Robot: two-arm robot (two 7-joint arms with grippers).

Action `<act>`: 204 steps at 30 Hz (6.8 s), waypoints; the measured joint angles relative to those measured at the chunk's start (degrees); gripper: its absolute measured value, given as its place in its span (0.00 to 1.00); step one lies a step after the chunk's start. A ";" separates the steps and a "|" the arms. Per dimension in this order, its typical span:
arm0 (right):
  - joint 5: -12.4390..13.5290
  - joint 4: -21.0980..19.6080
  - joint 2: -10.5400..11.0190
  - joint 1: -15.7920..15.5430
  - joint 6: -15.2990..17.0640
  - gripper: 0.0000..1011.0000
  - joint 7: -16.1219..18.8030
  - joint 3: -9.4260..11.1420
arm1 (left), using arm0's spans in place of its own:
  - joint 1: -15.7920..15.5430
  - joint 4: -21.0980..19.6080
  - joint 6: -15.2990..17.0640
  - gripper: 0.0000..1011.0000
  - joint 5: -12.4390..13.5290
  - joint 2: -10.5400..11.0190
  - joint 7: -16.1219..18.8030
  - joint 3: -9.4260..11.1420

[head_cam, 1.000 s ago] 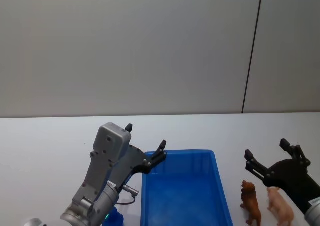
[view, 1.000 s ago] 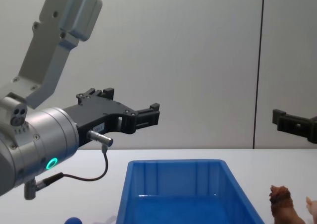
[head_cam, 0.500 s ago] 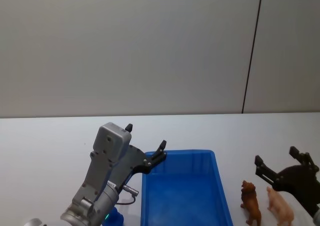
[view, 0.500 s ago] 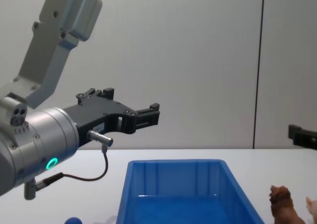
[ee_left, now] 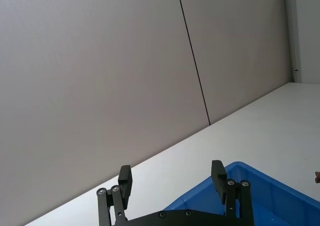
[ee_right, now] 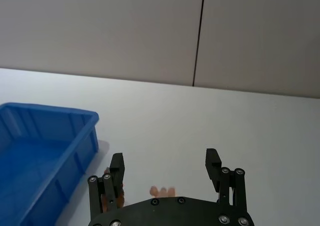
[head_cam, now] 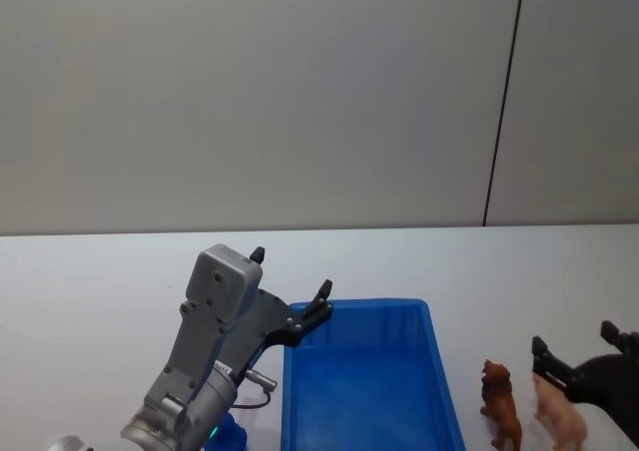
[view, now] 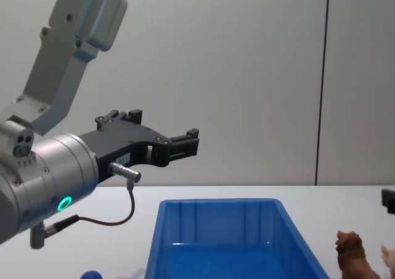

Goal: Pick up the two dolls from the table and place them into the box.

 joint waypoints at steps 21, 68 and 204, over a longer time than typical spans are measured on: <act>-1.59 3.75 -0.11 -0.48 4.90 0.99 0.54 -0.08 | 0.00 0.00 0.00 0.99 0.00 0.00 0.00 0.00; -5.89 -1.12 -1.31 -0.83 3.57 0.38 3.00 -0.94 | 0.00 0.00 0.00 0.99 0.00 0.00 0.00 0.00; -9.29 4.48 -6.27 -1.22 7.00 0.29 1.35 -4.68 | 0.00 0.00 0.00 0.99 0.00 0.00 0.00 0.00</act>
